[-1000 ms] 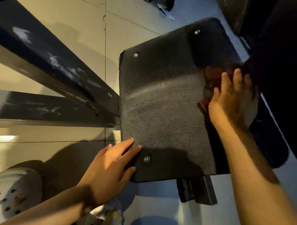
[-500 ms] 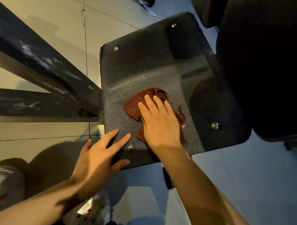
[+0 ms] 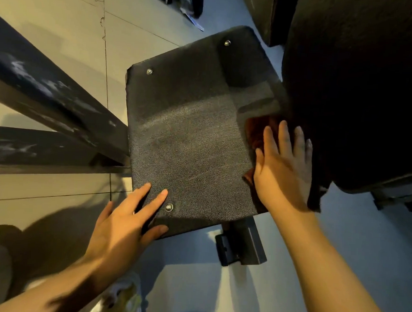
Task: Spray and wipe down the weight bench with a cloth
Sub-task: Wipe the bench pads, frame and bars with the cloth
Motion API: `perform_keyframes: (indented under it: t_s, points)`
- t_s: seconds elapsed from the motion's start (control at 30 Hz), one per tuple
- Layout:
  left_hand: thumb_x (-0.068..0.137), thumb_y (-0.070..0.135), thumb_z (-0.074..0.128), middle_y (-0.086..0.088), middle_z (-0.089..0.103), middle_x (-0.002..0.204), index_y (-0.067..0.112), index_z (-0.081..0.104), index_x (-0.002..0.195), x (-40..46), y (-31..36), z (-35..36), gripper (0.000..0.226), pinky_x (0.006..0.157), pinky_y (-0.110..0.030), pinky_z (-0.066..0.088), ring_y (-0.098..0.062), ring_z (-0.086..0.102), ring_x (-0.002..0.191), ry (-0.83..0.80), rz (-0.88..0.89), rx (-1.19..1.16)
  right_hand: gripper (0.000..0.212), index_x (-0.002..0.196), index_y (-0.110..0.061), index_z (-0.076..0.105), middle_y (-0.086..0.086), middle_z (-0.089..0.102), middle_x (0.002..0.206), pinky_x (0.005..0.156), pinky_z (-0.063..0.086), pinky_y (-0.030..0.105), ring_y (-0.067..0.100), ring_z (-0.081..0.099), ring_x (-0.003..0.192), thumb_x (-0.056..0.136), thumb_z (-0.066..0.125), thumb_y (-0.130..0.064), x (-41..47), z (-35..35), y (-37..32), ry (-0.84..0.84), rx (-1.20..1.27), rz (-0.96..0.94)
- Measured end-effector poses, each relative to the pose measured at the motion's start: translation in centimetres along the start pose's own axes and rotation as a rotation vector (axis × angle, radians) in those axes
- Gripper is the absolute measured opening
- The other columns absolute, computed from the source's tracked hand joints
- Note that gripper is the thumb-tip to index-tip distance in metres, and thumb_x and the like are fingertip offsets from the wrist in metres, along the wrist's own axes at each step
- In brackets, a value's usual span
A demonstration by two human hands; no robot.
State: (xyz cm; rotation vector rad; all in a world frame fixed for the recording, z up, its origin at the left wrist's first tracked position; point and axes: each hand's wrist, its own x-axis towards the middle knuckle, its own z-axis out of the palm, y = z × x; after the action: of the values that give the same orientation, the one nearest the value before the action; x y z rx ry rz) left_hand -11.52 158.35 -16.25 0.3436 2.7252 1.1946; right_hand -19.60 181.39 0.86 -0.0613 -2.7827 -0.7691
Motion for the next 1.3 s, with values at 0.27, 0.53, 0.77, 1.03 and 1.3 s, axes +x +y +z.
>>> perform_keyframes:
  t_s: [0.27, 0.53, 0.77, 1.03, 1.3]
  points:
    - [0.087, 0.073, 0.019, -0.003, 0.049, 0.144, 0.042, 0.042, 0.142, 0.1, -0.3, -0.4, 0.067, 0.094, -0.062, 0.044, -0.020, 0.061, 0.117, -0.066, 0.024, 0.118, 0.054, 0.153, -0.025, 0.022, 0.004, 0.009, 0.163, 0.118, 0.009, 0.044, 0.029, 0.006, 0.149, 0.103, 0.033, -0.041, 10.6, -0.6, -3.1, -0.071, 0.041, -0.017]
    - [0.090, 0.071, 0.011, 0.001, 0.053, 0.139, 0.041, 0.042, 0.140, 0.4, -0.7, -0.4, 0.066, 0.098, -0.054, 0.040, -0.011, 0.043, 0.125, -0.056, 0.027, 0.147, 0.056, 0.153, -0.018, 0.022, 0.015, 0.013, 0.161, 0.118, 0.004, 0.052, 0.040, 0.008, 0.147, 0.102, 0.033, -0.038, 7.2, 1.3, -10.3, -0.065, 0.039, -0.088]
    - [0.097, 0.064, 0.011, 0.000, 0.052, 0.141, 0.030, 0.049, 0.137, 0.0, -2.1, -0.4, 0.064, 0.102, -0.057, 0.037, -0.023, 0.057, 0.122, -0.087, 0.076, 0.224, 0.053, 0.150, -0.014, 0.031, 0.012, 0.021, 0.160, 0.120, 0.002, 0.045, 0.034, 0.012, 0.148, 0.100, 0.043, -0.027, 0.6, 4.0, -17.5, -0.197, 0.143, -0.644]
    - [0.087, 0.065, 0.038, 0.003, 0.048, 0.146, 0.038, 0.039, 0.143, 0.1, -1.5, -1.7, 0.063, 0.101, -0.050, 0.033, -0.014, 0.052, 0.127, -0.110, 0.097, 0.180, 0.047, 0.132, -0.011, 0.058, 0.015, 0.051, 0.142, 0.111, 0.028, 0.046, 0.035, 0.045, 0.133, 0.092, 0.043, -0.032, -1.0, 0.5, -3.3, 0.125, 0.264, -0.145]
    - [0.090, 0.074, 0.018, 0.008, 0.040, 0.149, 0.034, 0.040, 0.144, -0.4, -2.2, -1.3, 0.071, 0.114, -0.038, 0.021, -0.007, 0.046, 0.130, -0.077, 0.053, 0.132, 0.048, 0.137, -0.008, 0.053, 0.020, 0.045, 0.146, 0.111, 0.029, 0.054, 0.043, 0.037, 0.136, 0.095, 0.045, -0.029, -3.3, 0.6, -4.6, 0.128, 0.169, 0.039]
